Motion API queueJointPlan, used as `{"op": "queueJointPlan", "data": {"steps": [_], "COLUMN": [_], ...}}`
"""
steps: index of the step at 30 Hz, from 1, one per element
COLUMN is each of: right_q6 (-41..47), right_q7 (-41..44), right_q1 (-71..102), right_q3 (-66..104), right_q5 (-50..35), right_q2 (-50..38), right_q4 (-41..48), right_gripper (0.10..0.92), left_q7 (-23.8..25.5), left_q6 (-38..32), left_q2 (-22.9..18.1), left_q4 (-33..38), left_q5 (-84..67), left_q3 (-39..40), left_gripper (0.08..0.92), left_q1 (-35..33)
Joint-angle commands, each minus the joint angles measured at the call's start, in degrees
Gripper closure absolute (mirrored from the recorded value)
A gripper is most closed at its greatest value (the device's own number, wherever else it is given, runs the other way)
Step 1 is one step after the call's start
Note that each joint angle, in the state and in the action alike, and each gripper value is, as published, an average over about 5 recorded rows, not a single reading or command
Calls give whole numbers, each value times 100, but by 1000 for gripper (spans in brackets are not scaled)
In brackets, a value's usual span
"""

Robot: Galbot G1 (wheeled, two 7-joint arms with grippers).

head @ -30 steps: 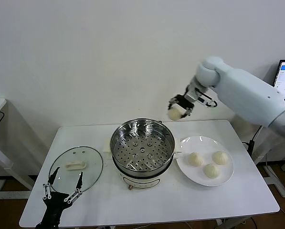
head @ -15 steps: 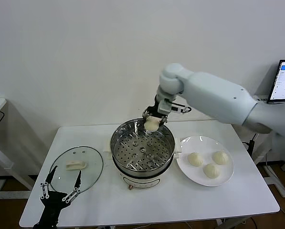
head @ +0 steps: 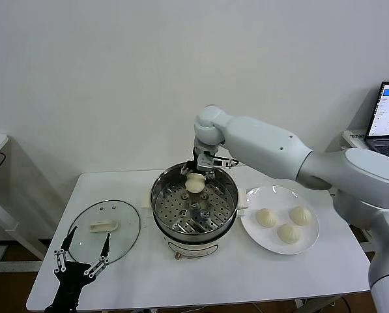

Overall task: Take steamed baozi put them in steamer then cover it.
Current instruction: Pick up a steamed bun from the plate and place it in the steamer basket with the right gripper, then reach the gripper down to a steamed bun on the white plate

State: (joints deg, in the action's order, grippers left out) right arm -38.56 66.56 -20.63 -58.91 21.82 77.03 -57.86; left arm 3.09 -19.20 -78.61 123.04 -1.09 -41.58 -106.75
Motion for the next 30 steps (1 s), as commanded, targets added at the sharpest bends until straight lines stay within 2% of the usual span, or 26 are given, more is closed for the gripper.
{"op": "queueJointPlan", "data": {"steps": [1,8,14,17,19,23,25,30], "right_q6": [-96,-129,178,751,1374,2793,3351,4077], "right_q7": [-41,-63,291,543,543,327,339,443], "right_q1": [165,169,-165,-436,-703,-1229,-1357,-1216], "right_q3": [26,102,139,190,97,-280,-392,-724], "right_q5": [244,315,-296,-1092,-1930,-3526,-3960,-4126], "right_q2": [300,312,-256,-858,-1362,-2309,-2718,-3494], "right_q4": [436,410,-449,-955,-1171,-1169,-1059,-864], "right_gripper": [321,291,208,203,203,203,203,203], "left_q7": [-4,-11,-13,-14,-15,-19,-19,-24], "left_q6": [-40,-59,-61,-51,-44,-29,-26,-25], "left_q2": [3,-6,-5,3,14,55,81,112], "left_q4": [-32,-20,-28,-30,-35,-35,-34,-59], "left_q5": [2,0,-1,-1,0,2,3,9], "left_q3": [-16,-42,-46,-29,-14,25,44,94], "left_gripper": [177,177,177,177,177,177,177,177], "left_q1": [3,-12,-6,10,26,56,68,115]}}
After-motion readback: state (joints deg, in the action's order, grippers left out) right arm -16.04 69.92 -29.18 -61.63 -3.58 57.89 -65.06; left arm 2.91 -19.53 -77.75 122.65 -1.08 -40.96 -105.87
